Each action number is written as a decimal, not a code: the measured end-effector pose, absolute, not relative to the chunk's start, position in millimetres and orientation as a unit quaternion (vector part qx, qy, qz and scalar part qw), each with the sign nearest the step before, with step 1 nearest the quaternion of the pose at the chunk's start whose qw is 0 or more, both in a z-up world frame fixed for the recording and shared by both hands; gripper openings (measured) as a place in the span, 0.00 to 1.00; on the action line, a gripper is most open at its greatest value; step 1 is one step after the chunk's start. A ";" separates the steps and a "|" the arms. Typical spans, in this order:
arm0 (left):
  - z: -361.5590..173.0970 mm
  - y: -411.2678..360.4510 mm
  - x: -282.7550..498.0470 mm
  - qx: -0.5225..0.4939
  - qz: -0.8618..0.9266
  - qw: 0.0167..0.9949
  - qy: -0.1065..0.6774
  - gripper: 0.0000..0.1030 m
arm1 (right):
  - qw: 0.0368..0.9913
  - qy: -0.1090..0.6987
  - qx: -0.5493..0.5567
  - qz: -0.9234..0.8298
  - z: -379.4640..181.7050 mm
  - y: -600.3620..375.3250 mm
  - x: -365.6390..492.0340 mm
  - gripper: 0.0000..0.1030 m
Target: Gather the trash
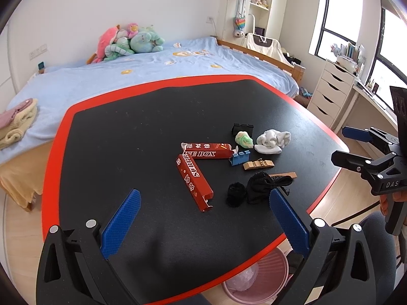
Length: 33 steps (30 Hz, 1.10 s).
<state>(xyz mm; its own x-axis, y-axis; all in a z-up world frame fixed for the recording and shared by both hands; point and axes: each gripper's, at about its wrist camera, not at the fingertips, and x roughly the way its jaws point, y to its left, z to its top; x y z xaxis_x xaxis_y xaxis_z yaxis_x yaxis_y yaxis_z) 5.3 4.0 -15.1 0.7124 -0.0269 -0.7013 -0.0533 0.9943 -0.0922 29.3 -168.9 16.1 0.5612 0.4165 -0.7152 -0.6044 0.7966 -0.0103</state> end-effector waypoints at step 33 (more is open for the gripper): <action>-14.6 7.0 8.4 -0.056 0.013 0.924 0.377 0.94 | 0.871 0.373 -0.127 0.292 11.4 -168.2 34.2 0.97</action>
